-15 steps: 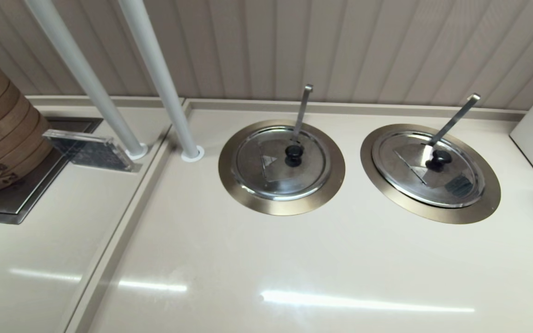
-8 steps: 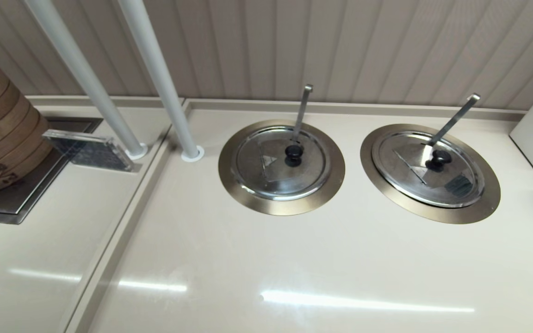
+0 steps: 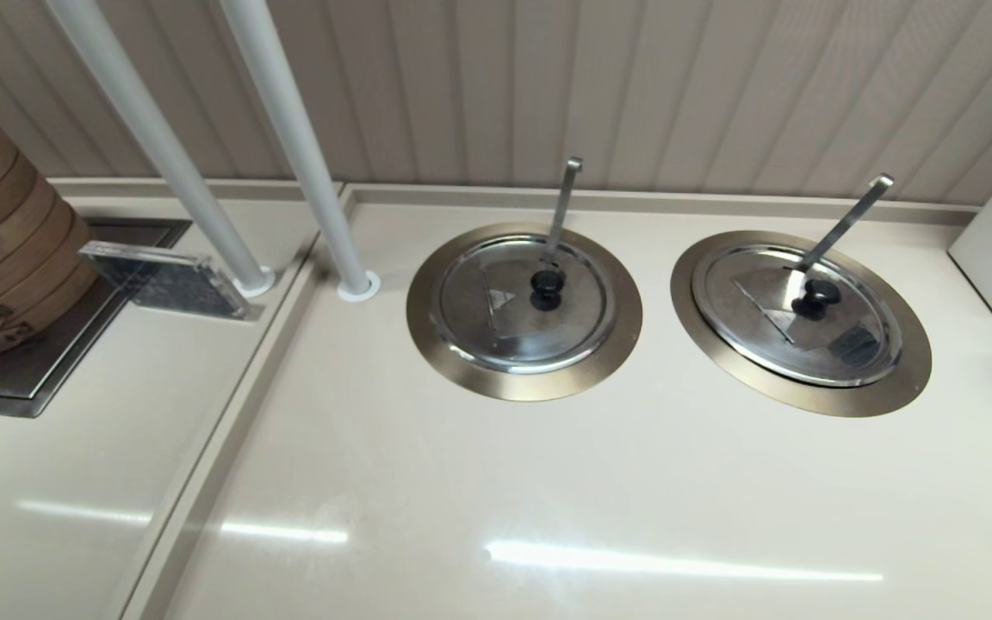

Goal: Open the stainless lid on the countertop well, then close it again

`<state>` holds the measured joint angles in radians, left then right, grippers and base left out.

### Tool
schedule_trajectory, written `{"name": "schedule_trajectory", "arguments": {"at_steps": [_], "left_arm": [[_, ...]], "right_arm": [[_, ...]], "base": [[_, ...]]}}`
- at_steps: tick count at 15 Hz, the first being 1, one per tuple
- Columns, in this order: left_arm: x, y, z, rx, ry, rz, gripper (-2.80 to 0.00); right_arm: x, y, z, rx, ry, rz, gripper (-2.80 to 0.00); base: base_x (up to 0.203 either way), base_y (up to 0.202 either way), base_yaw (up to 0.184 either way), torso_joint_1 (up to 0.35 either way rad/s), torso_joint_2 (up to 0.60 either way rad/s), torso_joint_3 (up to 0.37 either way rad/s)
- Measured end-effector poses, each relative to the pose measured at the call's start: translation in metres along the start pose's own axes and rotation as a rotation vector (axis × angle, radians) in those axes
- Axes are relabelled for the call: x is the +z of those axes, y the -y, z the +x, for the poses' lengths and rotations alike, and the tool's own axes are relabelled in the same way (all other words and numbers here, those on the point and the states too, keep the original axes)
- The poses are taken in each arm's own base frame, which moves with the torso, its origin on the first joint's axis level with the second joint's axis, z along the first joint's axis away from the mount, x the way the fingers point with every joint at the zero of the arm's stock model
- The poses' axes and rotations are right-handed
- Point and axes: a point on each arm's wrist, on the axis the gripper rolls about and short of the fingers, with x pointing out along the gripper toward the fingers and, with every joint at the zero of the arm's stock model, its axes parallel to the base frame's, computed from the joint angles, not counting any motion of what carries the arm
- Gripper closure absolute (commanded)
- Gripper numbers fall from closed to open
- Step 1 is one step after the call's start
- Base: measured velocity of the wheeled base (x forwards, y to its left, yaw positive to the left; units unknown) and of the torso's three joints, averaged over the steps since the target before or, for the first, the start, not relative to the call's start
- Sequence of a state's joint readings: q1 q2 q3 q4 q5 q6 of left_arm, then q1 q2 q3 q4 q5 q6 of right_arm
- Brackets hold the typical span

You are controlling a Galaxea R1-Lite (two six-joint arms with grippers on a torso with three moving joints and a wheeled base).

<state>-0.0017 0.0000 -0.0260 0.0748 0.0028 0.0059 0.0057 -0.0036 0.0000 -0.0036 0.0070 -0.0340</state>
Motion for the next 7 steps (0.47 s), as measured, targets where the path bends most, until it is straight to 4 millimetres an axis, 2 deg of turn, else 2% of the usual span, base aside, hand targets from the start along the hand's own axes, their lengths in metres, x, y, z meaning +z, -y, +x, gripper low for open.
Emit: {"name": "schedule_trajectory", "arguments": {"at_steps": [7], "left_arm": [[0.0000,0.0000,0.0000,0.000,0.000,0.000,0.00]], "right_arm": [[0.0000,0.0001,0.0000,-0.006,-0.001,0.023,0.00]], "base": [[0.000,0.000,0.000,0.000,0.00,0.000]]}}
